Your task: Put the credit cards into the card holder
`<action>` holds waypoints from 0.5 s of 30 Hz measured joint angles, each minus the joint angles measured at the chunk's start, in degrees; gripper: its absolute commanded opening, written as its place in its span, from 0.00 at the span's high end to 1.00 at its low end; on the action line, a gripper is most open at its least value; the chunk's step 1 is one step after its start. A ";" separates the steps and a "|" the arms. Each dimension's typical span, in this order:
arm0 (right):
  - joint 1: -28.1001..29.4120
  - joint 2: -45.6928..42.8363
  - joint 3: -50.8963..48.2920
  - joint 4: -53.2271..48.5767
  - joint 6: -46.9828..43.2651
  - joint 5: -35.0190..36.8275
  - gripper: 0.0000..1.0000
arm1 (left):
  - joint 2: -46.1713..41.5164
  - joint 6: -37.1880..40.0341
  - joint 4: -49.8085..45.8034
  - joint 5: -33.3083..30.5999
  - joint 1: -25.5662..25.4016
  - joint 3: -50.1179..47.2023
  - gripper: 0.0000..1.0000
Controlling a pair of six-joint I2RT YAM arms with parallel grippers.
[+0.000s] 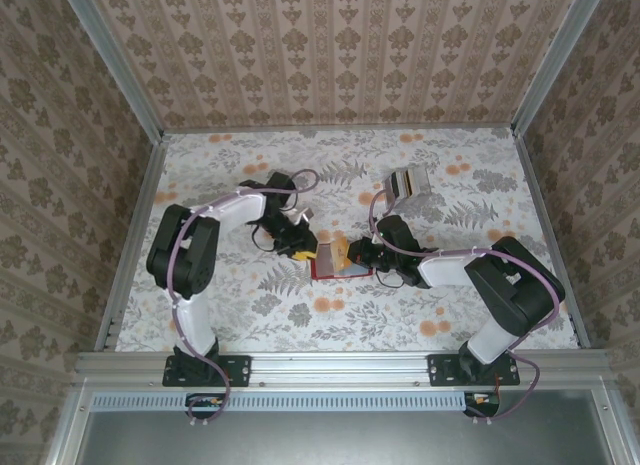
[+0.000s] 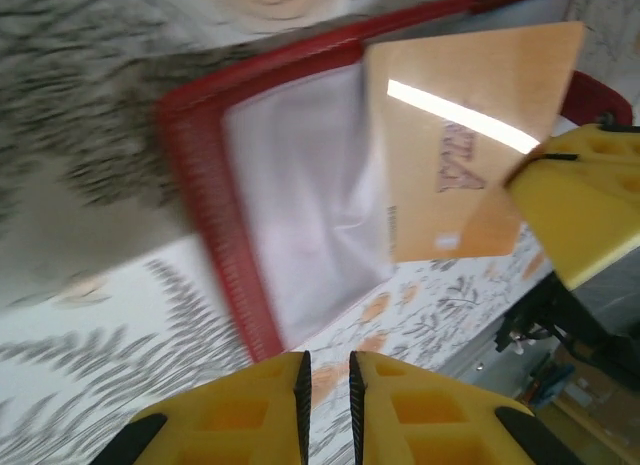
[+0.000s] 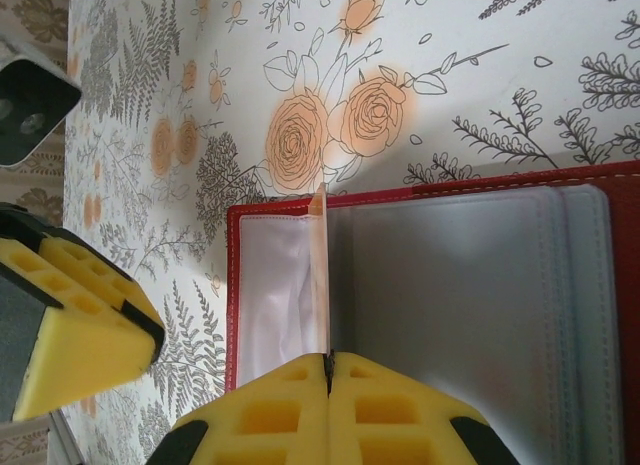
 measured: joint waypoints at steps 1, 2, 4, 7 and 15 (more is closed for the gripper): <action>0.00 0.00 0.00 -0.09 0.04 -0.13 1.00 | 1.16 0.00 0.52 0.52 -0.55 0.66 0.82; 0.00 0.00 -0.02 -0.17 0.17 -0.17 1.00 | 2.29 0.02 1.14 0.76 -0.94 1.07 0.84; 0.00 0.00 0.00 -0.70 0.39 -0.13 1.00 | 4.15 -0.02 1.68 0.61 -1.29 1.27 0.86; 0.00 0.00 0.00 -1.62 1.05 -0.13 1.00 | 6.14 -0.20 1.46 -0.74 -1.38 1.27 0.89; 0.00 -1.18 -0.26 -2.89 1.25 -0.13 1.00 | 6.47 -1.88 1.16 -0.59 -1.31 1.18 0.90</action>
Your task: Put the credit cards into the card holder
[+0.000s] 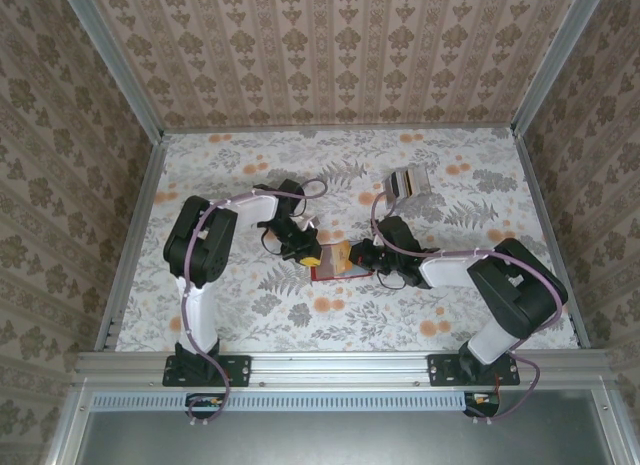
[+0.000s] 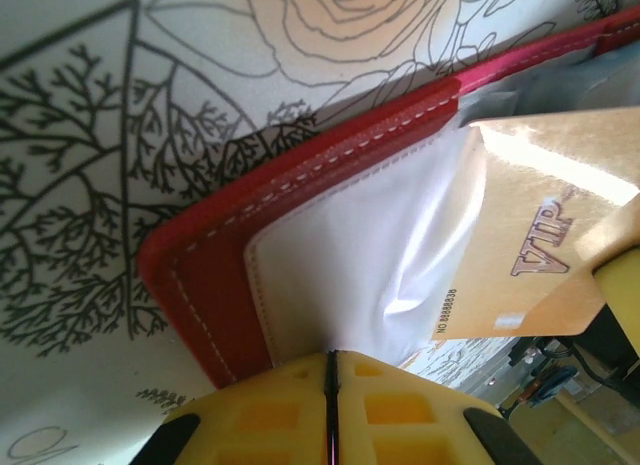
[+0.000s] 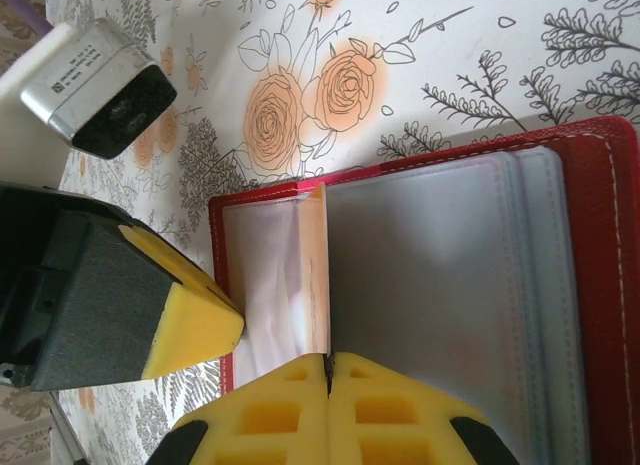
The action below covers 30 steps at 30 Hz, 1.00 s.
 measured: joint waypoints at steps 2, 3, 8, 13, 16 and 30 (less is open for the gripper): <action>0.00 -0.07 0.02 -0.07 0.00 -0.04 1.00 | 0.00 -0.24 0.00 0.00 0.00 0.00 0.91; 0.00 -0.07 0.02 -0.22 -0.02 -0.04 1.00 | 0.00 -0.44 0.00 0.00 0.00 -0.04 0.91; 0.00 -0.66 -0.26 -0.61 -0.04 -0.39 1.00 | -0.07 -1.14 1.01 0.90 0.00 -1.05 0.91; -0.02 -0.61 -0.61 0.11 -0.22 -2.51 1.00 | -0.24 -2.12 2.12 2.21 0.02 -1.95 0.91; -0.04 -0.09 -0.61 1.38 -0.26 -3.78 1.00 | -0.24 -2.16 2.25 2.45 0.07 -2.01 0.91; -2.27 2.89 -0.61 4.44 -1.79 -8.98 1.00 | -0.26 -2.16 2.56 3.06 0.92 -2.64 0.91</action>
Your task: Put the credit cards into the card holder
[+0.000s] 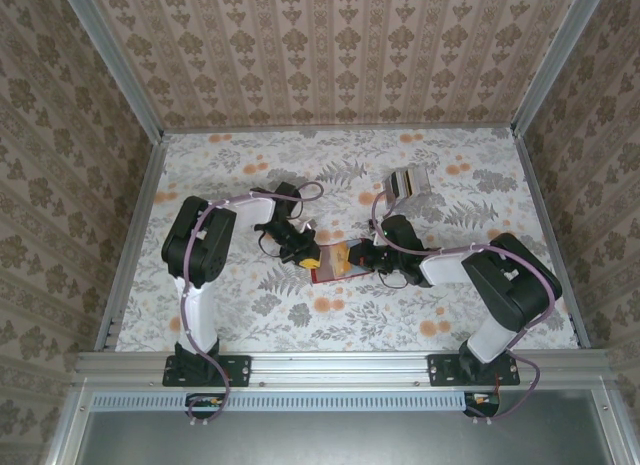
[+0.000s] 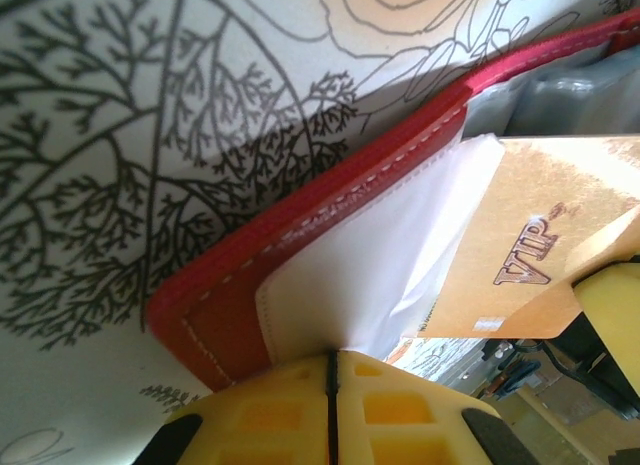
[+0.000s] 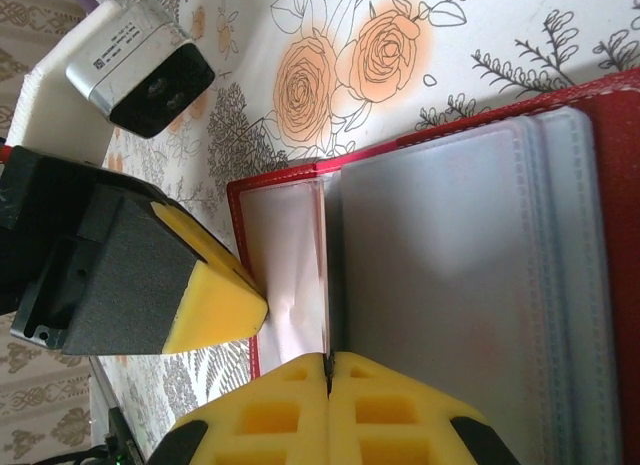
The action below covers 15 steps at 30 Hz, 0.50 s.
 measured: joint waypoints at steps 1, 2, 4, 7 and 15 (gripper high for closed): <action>-0.13 0.11 0.00 -0.09 -0.20 -0.46 1.00 | 0.00 0.00 0.02 0.02 0.11 -0.02 0.91; -0.26 0.37 0.04 -0.09 -0.42 -1.09 1.00 | 0.00 0.00 0.02 0.09 0.20 -0.07 0.91; -0.68 1.66 0.39 0.13 -0.83 -2.40 1.00 | 0.00 0.02 -0.02 0.17 0.42 -0.20 0.91; -1.46 4.83 1.29 0.44 -0.83 -4.11 0.96 | 0.00 0.04 -0.50 0.24 1.07 -0.39 0.91; -1.90 7.30 4.26 -0.94 -1.20 -6.84 0.92 | 0.00 0.20 -0.98 0.39 1.75 -0.66 0.92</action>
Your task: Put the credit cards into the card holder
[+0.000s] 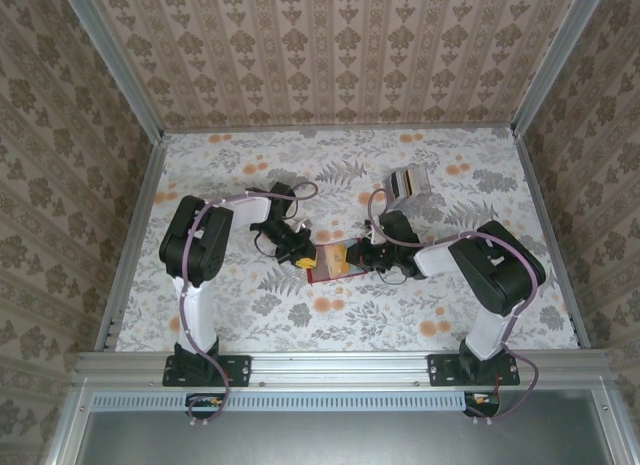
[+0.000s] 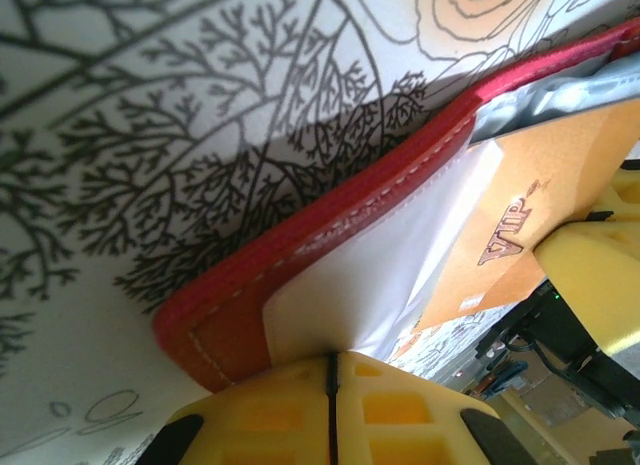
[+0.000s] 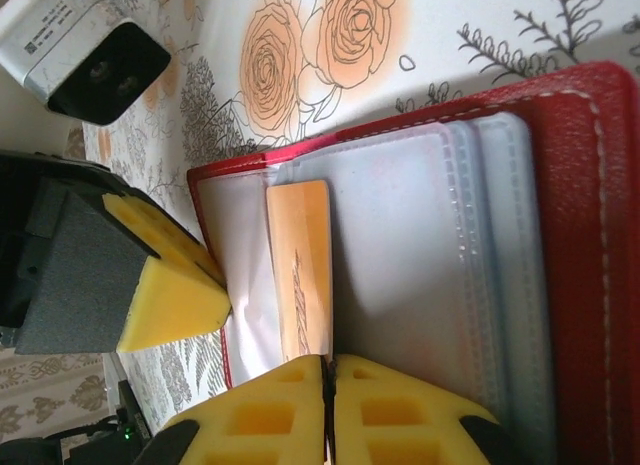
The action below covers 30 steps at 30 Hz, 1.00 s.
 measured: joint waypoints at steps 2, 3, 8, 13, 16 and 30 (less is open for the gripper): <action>-0.15 0.85 1.05 -0.24 -0.13 -0.87 0.85 | -0.02 0.26 -0.50 -0.22 0.15 0.02 0.92; -0.17 1.27 1.60 -0.20 -0.20 -1.57 0.83 | -0.02 0.33 -0.59 -0.24 0.22 0.02 0.92; 1.16 4.26 4.37 0.61 -0.59 -5.66 0.86 | 0.00 1.42 -0.63 -0.20 0.37 0.02 0.92; 0.31 6.97 5.70 1.29 -1.60 -9.73 0.98 | 0.33 2.71 -1.22 -0.20 0.48 0.46 0.93; -0.42 7.50 5.79 1.75 -1.57 -11.28 0.99 | 0.35 3.32 -1.38 -0.13 0.76 0.46 0.93; -2.25 2.84 7.54 -9.77 -5.92 -10.88 0.64 | 0.35 3.93 -1.55 -0.61 0.76 0.72 0.93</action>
